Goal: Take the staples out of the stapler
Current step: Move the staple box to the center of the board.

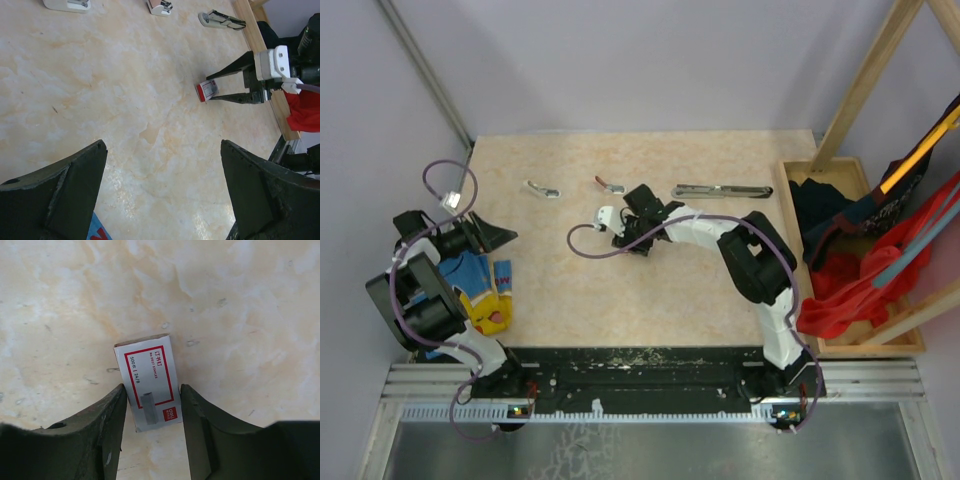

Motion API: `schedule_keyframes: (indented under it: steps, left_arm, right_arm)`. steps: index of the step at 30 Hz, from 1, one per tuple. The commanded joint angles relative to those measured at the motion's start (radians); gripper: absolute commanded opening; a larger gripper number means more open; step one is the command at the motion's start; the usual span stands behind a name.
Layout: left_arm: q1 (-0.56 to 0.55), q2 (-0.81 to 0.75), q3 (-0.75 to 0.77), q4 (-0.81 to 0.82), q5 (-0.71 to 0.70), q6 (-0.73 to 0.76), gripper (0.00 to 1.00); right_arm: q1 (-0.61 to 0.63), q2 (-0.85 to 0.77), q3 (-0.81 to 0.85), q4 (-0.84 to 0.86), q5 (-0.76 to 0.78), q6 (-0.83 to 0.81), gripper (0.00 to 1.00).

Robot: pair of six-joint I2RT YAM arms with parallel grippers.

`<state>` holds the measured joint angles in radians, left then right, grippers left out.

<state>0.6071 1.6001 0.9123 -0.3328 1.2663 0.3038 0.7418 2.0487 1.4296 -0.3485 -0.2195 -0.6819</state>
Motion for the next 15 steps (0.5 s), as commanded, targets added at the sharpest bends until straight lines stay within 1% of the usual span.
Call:
schedule_keyframes:
  steps: [1, 15]
  left_arm:
    - [0.009, -0.025, -0.011, -0.004, 0.036, 0.022, 1.0]
    - [0.019, -0.025, -0.01, -0.011, 0.042, 0.029, 1.0]
  right_arm:
    - [-0.05, 0.036, 0.075, -0.001, -0.002, -0.048, 0.46]
    - [-0.147, 0.14, 0.233, -0.049, -0.004, -0.127, 0.46]
